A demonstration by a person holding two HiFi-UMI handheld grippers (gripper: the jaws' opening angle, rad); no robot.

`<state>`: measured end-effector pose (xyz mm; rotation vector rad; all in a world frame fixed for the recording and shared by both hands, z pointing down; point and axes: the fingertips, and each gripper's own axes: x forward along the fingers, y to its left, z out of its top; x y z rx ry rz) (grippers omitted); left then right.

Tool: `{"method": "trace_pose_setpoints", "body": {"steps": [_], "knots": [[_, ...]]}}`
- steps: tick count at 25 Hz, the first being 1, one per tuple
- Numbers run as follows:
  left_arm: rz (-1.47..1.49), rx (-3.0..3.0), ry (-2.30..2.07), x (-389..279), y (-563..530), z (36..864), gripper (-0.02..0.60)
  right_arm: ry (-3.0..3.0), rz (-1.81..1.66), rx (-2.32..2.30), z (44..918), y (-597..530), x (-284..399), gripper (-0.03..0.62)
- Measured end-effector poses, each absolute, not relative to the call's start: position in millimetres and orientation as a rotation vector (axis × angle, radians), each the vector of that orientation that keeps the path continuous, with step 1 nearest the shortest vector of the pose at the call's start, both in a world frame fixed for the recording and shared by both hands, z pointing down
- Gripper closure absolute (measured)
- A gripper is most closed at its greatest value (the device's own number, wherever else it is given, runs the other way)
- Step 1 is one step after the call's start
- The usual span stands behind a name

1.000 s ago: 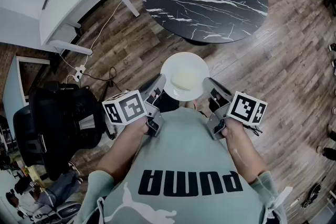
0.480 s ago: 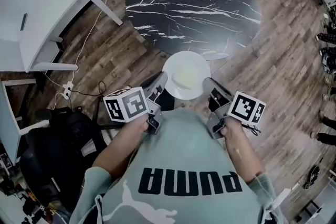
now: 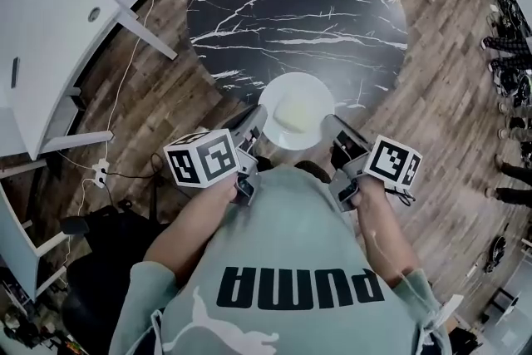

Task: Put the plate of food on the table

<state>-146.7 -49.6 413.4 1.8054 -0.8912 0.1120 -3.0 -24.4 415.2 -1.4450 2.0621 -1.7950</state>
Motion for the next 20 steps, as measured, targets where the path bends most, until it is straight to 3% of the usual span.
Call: {"method": "trace_pose_setpoints", "body": {"steps": [20], "knots": [[0.117,1.768,-1.011,-90,-176,448,0.546,2.134,-1.829,-1.406,452,-161,55,0.562]]}}
